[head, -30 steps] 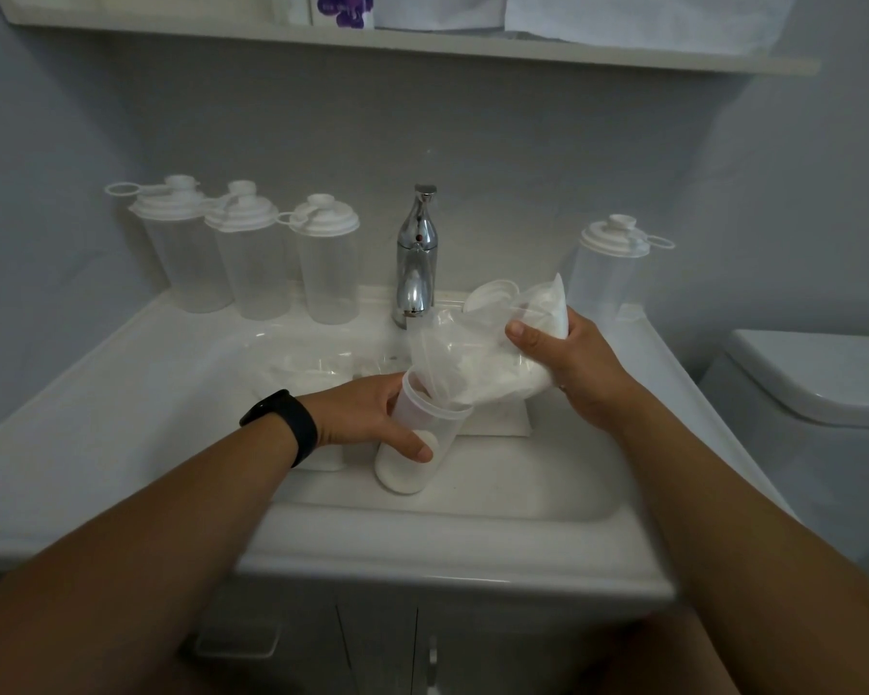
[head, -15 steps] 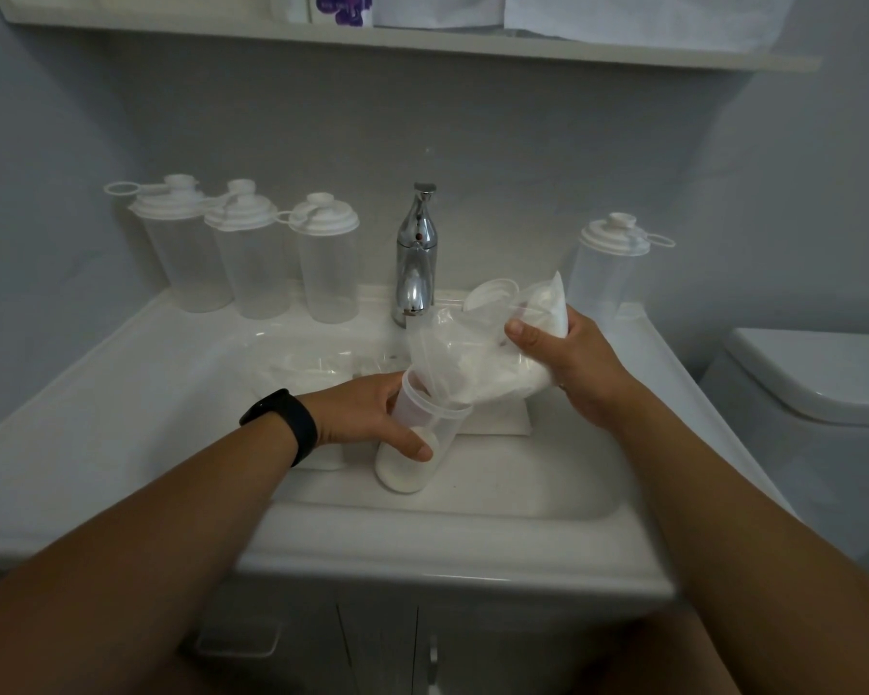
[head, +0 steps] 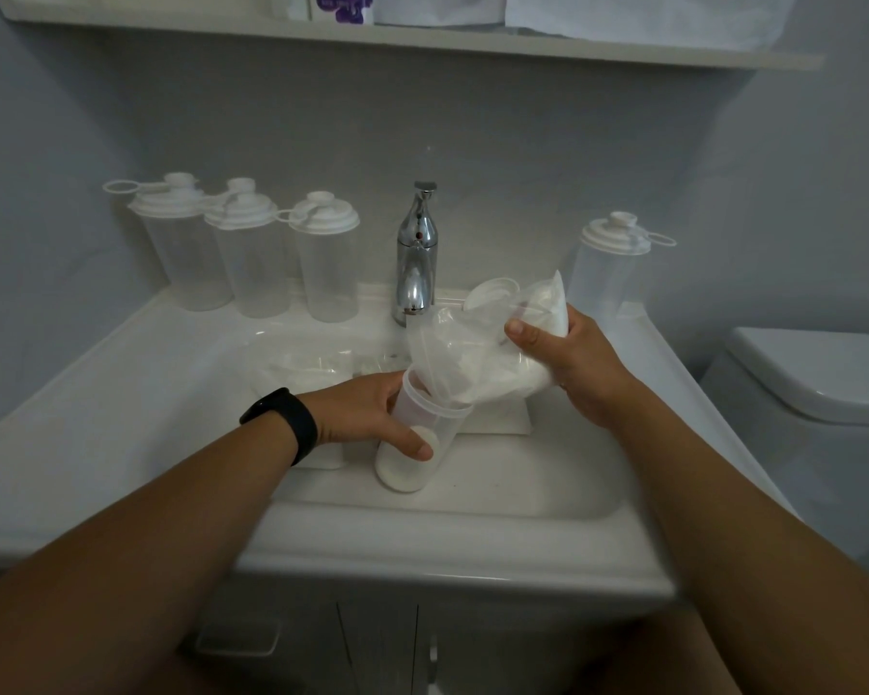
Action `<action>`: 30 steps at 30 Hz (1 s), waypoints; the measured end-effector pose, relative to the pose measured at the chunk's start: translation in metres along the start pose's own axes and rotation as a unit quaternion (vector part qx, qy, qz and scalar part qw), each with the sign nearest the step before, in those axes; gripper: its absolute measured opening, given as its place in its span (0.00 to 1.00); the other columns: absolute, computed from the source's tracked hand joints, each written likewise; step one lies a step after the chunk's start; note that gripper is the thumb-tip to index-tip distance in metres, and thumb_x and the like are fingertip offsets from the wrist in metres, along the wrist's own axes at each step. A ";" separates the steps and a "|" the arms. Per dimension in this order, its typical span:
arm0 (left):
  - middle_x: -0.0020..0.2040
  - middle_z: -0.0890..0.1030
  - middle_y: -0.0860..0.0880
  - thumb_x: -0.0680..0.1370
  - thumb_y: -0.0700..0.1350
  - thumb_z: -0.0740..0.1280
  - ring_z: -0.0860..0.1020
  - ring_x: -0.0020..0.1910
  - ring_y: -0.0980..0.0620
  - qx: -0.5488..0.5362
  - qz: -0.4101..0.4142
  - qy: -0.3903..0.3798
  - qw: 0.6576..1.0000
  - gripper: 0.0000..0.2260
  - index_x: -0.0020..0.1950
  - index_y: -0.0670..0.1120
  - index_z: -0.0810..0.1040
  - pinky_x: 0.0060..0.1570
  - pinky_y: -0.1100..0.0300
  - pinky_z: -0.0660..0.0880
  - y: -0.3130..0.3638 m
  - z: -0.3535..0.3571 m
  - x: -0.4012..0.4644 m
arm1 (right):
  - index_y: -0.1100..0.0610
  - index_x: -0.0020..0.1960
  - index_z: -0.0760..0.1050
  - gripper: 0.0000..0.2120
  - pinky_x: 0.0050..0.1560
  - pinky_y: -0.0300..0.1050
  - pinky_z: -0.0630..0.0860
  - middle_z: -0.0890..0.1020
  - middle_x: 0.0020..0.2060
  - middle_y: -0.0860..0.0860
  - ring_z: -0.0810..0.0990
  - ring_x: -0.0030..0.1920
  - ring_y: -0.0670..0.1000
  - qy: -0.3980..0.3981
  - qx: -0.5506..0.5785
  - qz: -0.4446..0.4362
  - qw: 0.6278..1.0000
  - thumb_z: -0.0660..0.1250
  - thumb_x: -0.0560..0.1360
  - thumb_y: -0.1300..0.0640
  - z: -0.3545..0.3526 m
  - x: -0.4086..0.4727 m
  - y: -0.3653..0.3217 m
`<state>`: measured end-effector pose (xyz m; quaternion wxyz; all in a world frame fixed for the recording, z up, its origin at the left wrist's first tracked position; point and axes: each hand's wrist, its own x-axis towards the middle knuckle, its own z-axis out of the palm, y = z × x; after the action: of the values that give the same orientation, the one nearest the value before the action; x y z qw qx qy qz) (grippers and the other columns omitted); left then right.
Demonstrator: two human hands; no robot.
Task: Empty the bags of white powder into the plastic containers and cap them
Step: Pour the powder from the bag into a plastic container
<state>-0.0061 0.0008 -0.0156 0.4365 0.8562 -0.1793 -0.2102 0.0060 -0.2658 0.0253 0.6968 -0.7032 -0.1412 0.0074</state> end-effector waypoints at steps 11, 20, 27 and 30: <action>0.61 0.83 0.61 0.64 0.51 0.83 0.80 0.63 0.59 0.000 0.002 0.001 1.000 0.32 0.66 0.59 0.77 0.70 0.53 0.73 -0.003 0.000 0.002 | 0.57 0.62 0.79 0.23 0.51 0.48 0.82 0.86 0.54 0.56 0.86 0.54 0.56 -0.002 0.000 -0.001 1.000 0.75 0.70 0.50 0.001 -0.001 -0.001; 0.62 0.83 0.60 0.70 0.43 0.82 0.80 0.63 0.58 0.001 -0.003 0.002 1.000 0.29 0.67 0.58 0.76 0.70 0.54 0.73 0.001 -0.001 -0.002 | 0.58 0.62 0.79 0.23 0.51 0.47 0.82 0.86 0.54 0.56 0.86 0.54 0.56 0.001 -0.004 -0.007 1.000 0.76 0.70 0.50 0.000 0.000 0.000; 0.62 0.83 0.59 0.70 0.43 0.82 0.80 0.63 0.58 0.001 -0.005 0.005 1.000 0.29 0.66 0.58 0.76 0.70 0.53 0.73 0.003 0.000 -0.002 | 0.59 0.63 0.79 0.24 0.53 0.50 0.83 0.86 0.54 0.57 0.86 0.55 0.57 -0.003 -0.015 -0.008 1.000 0.76 0.70 0.50 -0.001 0.000 0.000; 0.62 0.83 0.59 0.70 0.43 0.82 0.80 0.62 0.58 0.002 -0.003 0.005 1.000 0.29 0.66 0.58 0.76 0.70 0.54 0.74 0.003 0.001 -0.003 | 0.59 0.63 0.79 0.24 0.54 0.51 0.83 0.86 0.54 0.57 0.86 0.55 0.57 -0.005 -0.017 -0.009 1.000 0.75 0.71 0.50 -0.001 0.000 -0.001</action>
<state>-0.0090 -0.0002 -0.0127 0.4349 0.8586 -0.1754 -0.2071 0.0057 -0.2666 0.0260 0.6841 -0.7135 -0.1515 0.0025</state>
